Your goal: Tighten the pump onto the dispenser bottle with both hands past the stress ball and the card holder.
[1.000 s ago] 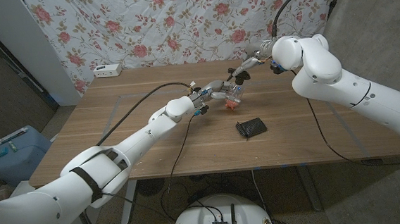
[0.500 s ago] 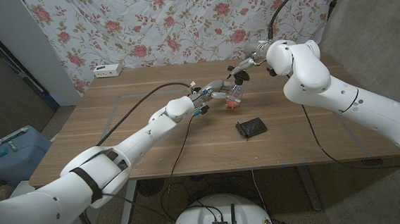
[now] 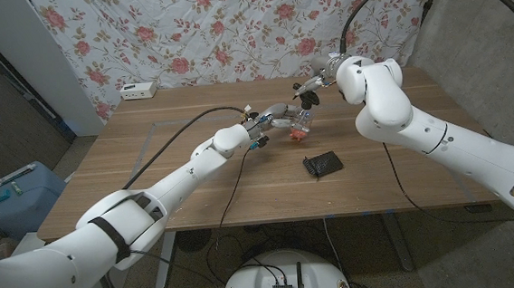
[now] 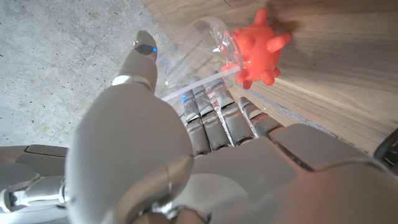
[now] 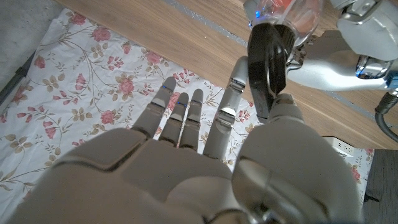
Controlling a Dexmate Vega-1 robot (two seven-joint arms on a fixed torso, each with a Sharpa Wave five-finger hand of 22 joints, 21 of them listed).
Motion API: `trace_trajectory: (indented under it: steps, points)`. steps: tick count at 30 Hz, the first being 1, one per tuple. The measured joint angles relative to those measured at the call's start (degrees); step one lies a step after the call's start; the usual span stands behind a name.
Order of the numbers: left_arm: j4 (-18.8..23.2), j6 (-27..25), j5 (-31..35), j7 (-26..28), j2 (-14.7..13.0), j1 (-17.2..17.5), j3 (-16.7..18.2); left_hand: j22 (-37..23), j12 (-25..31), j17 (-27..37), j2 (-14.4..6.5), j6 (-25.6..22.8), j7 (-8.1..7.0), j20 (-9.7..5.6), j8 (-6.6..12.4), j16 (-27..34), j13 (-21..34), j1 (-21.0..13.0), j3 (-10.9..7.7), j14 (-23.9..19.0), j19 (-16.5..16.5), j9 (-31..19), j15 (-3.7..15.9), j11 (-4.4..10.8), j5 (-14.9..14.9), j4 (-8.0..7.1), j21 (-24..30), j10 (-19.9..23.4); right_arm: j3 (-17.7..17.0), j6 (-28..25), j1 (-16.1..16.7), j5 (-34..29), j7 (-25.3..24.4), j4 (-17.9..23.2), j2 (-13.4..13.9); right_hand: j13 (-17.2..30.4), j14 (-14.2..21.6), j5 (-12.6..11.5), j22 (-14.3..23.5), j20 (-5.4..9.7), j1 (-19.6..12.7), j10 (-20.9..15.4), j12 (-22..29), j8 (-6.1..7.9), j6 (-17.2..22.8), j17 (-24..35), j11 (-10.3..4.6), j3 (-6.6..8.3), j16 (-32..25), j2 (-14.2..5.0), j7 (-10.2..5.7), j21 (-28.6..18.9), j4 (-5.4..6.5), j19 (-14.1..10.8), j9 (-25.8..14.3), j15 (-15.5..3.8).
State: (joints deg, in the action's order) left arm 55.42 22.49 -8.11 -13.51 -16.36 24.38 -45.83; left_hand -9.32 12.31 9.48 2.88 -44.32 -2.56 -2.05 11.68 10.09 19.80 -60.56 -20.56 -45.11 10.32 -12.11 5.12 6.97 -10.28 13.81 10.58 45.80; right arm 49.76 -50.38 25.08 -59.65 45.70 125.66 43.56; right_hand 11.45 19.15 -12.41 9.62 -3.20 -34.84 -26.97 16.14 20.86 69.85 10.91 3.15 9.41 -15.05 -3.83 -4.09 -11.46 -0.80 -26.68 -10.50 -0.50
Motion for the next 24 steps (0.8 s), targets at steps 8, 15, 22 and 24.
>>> trace_trajectory:
  steps: [8, 15, 22, 24]
  points:
    - [0.51, -0.34, -0.07, -0.16, -0.2, 0.19, 0.04, 0.0, -0.03, -0.02, 0.0, 0.0, 0.0, 0.0, 0.0, 0.11, -0.01, 0.0, 0.0, 0.01, 0.0, 0.0, 0.0, 0.0, 0.0, 0.0, 0.0, 0.0, -1.63, 0.81, 2.18, -3.69, 0.2, -0.88, -2.23, -0.27, 1.91, 0.12, 0.0, 0.31, -0.22, -2.24, 0.0, 0.77, 3.71, 0.01, -0.41, 0.56, 0.0, -0.23, -0.05, 0.0, -0.56, -0.92, 0.11, -0.48]
    - [0.89, -0.62, -0.12, -0.19, -0.32, 0.38, 0.07, 0.0, -0.16, -0.03, 0.0, 0.0, 0.0, -0.04, -0.01, 0.35, -0.02, 0.0, -0.15, 0.09, 0.04, 0.0, 0.07, -0.1, 0.0, 0.15, 0.0, 0.11, -3.08, 1.39, 3.99, -5.5, -0.01, -1.42, -3.9, -0.27, 4.0, 0.43, 0.0, 0.21, -0.51, -4.69, 0.45, 1.94, 7.86, 0.01, -1.01, 1.02, 0.0, -0.98, -0.62, 0.0, -1.02, -1.63, 0.03, -1.56]
    - [1.84, -1.07, -0.17, -0.13, -0.69, 0.9, 0.17, 0.0, -0.2, 0.01, 0.0, 0.0, 0.0, -0.32, -0.06, 0.36, -0.02, 0.0, -0.15, 0.07, 0.32, 0.0, 0.05, -0.1, 0.0, 0.15, 0.0, 0.11, -4.44, 2.08, 5.62, -7.94, -0.45, -1.88, -5.52, -0.27, 5.33, 0.43, 0.0, 0.12, -0.23, -6.54, 0.45, 1.98, 9.73, 0.01, -1.42, 1.34, 0.0, -1.7, -0.73, 0.0, -1.34, -2.34, 0.15, -2.06]
    - [2.01, -1.18, -0.19, -0.1, -0.75, 0.99, 0.18, 0.0, -0.08, 0.01, 0.0, 0.0, 0.0, -0.32, -0.1, 0.36, -0.02, 0.0, -0.15, 0.06, 0.32, 0.0, 0.05, -0.1, 0.0, 0.15, 0.0, 0.11, -4.74, 2.19, 5.95, -8.25, -0.46, -2.04, -5.9, -0.27, 5.74, 0.43, 0.0, 0.12, -0.23, -6.94, 0.45, 2.27, 10.12, 0.02, -1.82, 1.5, 0.0, -1.7, -0.75, 0.0, -1.5, -2.34, 0.19, -2.08]
